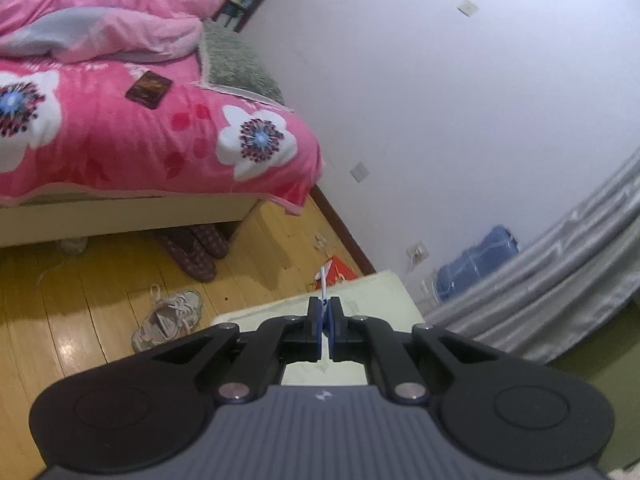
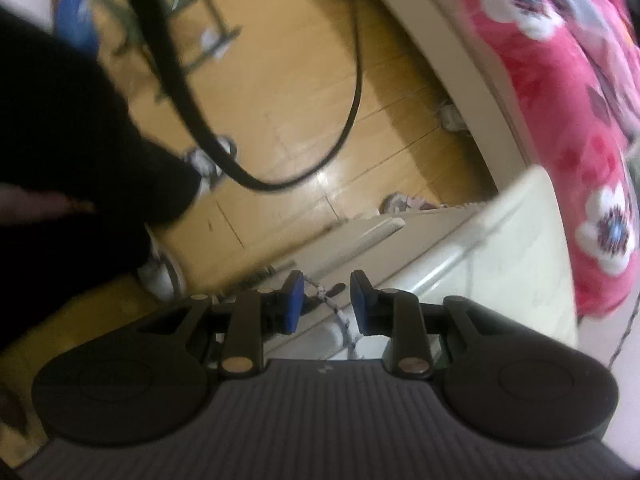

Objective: Lace up shoes with both hands

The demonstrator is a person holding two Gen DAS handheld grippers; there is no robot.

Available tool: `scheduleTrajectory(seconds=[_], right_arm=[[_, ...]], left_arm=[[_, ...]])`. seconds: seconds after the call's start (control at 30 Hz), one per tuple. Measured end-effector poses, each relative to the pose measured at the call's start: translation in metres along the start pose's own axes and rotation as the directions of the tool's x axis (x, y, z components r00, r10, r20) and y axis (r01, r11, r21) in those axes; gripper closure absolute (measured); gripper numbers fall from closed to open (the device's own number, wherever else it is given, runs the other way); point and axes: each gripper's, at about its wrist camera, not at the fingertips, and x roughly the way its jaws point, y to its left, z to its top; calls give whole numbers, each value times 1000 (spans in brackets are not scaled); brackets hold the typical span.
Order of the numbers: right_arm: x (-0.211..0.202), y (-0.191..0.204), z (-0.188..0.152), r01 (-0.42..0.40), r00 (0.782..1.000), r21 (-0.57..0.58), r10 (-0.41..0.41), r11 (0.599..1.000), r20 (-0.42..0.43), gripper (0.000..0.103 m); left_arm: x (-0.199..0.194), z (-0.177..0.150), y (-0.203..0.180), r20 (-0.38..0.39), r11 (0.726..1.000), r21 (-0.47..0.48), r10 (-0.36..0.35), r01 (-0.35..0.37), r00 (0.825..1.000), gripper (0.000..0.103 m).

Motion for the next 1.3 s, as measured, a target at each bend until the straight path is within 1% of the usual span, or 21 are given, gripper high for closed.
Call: scheduleTrajectory(seconds=[0.1, 0.17, 0.2, 0.23, 0.3, 0.33, 0.37, 0.43, 0.47, 0.53, 0.6, 0.67, 0.7, 0.77, 0.8, 0.87, 0.93, 1.03, 1.17, 1.3], right_arm=[[8, 7, 8, 21, 998, -98, -27, 995, -58, 78], [6, 5, 12, 26, 998, -101, -32, 995, -61, 78], [1, 1, 13, 26, 998, -75, -30, 997, -63, 78], [-5, -4, 13, 22, 997, -17, -23, 1000, -67, 78], [-22, -17, 10, 10, 996, 150, 3, 989, -86, 78], [-31, -25, 7, 5, 995, 245, 19, 970, -94, 78], [-43, -34, -1, 1, 994, 359, 37, 933, -99, 78], [-65, -46, -20, 2, 992, 547, 69, 837, -109, 78], [-75, -52, -31, 6, 990, 627, 84, 779, -113, 78], [-93, -61, -53, 23, 987, 761, 108, 649, -122, 78], [-103, -67, -74, 67, 984, 837, 104, 543, -146, 78], [-109, -72, -93, 97, 984, 897, 95, 432, -152, 78], [-110, -74, -103, 106, 984, 922, 91, 374, -150, 78], [-111, -77, -118, 105, 988, 959, 82, 263, -130, 78], [-112, -76, -124, 101, 990, 970, 76, 220, -120, 78], [-111, -71, -132, 97, 992, 982, 70, 161, -109, 78], [-108, -65, -137, 93, 992, 988, 70, 120, -102, 78], [-98, -59, -143, 73, 993, 995, 84, 69, -78, 78], [-92, -53, -153, 69, 994, 997, 80, 31, -71, 78], [-90, -54, -165, 53, 997, 999, 64, -5, -52, 78]], left_arm=[[-8, 4, 12, 26, 999, -41, -14, 15, 1000, 100], [-13, 7, 18, 45, 998, -60, -30, 33, 999, 100], [-15, 8, 21, 55, 997, -70, -39, 43, 998, 100], [-16, 9, 23, 63, 996, -79, -47, 52, 997, 100], [-19, 13, 26, 65, 995, -89, -41, 46, 997, 100], [-22, 17, 28, 63, 994, -96, -39, 45, 997, 100], [-26, 21, 29, 65, 994, -104, -37, 44, 997, 100], [-34, 31, 30, 69, 993, -107, -38, 45, 997, 100], [-36, 35, 30, 68, 995, -98, -29, 36, 997, 100], [-40, 43, 30, 62, 997, -79, -15, 20, 998, 100], [-42, 48, 31, 50, 997, -81, -2, 6, 999, 100], [-43, 49, 34, 42, 996, -84, 21, -18, 999, 100], [-43, 49, 34, 39, 996, -82, 37, -34, 999, 100], [-45, 47, 38, 44, 993, -73, 95, -92, 994, 100], [-46, 47, 41, 43, 990, -81, 116, -112, 992, 100], [-49, 45, 49, 43, 983, -104, 159, -154, 986, 100], [-51, 44, 56, 30, 974, -121, 195, -190, 980, 100], [-53, 43, 63, 29, 957, -111, 271, -266, 962, 100], [-58, 41, 73, 25, 938, -124, 330, -324, 944, 100], [-58, 29, 79, -14, 923, -134, 362, -361, 932, 100]])
